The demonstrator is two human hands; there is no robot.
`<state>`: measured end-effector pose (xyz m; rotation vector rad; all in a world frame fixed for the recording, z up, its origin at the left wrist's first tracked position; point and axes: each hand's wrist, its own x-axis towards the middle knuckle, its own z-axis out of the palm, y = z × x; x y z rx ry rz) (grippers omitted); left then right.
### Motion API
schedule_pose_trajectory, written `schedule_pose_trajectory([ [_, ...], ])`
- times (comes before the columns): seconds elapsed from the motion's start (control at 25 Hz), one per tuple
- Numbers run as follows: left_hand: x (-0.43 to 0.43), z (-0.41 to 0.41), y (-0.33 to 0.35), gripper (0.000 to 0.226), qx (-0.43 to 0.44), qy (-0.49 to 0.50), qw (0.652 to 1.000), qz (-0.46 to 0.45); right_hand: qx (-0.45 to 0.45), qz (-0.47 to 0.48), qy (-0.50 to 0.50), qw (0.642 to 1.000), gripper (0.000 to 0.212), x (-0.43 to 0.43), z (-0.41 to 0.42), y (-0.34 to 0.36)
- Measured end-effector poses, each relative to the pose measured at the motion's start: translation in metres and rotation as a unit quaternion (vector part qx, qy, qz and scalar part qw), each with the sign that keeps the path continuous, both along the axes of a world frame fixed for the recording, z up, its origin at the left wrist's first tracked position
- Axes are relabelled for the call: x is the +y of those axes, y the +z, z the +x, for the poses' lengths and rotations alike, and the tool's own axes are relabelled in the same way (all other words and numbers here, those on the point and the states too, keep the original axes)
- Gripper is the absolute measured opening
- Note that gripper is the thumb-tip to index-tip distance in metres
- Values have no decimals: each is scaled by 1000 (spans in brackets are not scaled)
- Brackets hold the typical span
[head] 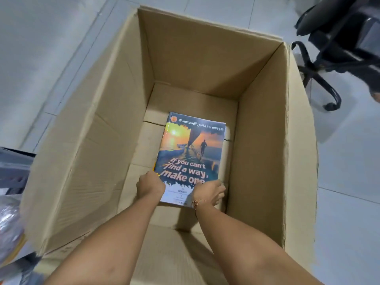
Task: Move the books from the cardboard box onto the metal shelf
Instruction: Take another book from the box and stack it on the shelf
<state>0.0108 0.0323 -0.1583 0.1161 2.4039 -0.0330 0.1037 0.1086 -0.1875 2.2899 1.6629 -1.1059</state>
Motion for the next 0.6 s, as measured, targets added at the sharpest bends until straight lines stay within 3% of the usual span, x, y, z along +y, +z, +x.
schedule_pose_trajectory([
  [0.2, -5, -13, 55, 24, 96, -70, 989, 89, 80, 101, -35, 991, 40, 1, -14, 52],
  [0.32, -23, -20, 128, 27, 206, -60, 942, 256, 259, 199, -54, 944, 45, -4, -29, 120],
  [0.4, -50, -17, 190, 38, 339, -67, 870, 352, 384, 293, -47, 874, 47, -14, -41, 179],
  [0.52, -128, -6, 297, 42, 606, -42, 680, 411, 576, 384, 24, 721, 56, -63, -73, 288],
  [0.6, -190, 10, 367, 44, 725, -24, 570, 385, 680, 395, 78, 613, 59, -114, -92, 360],
])
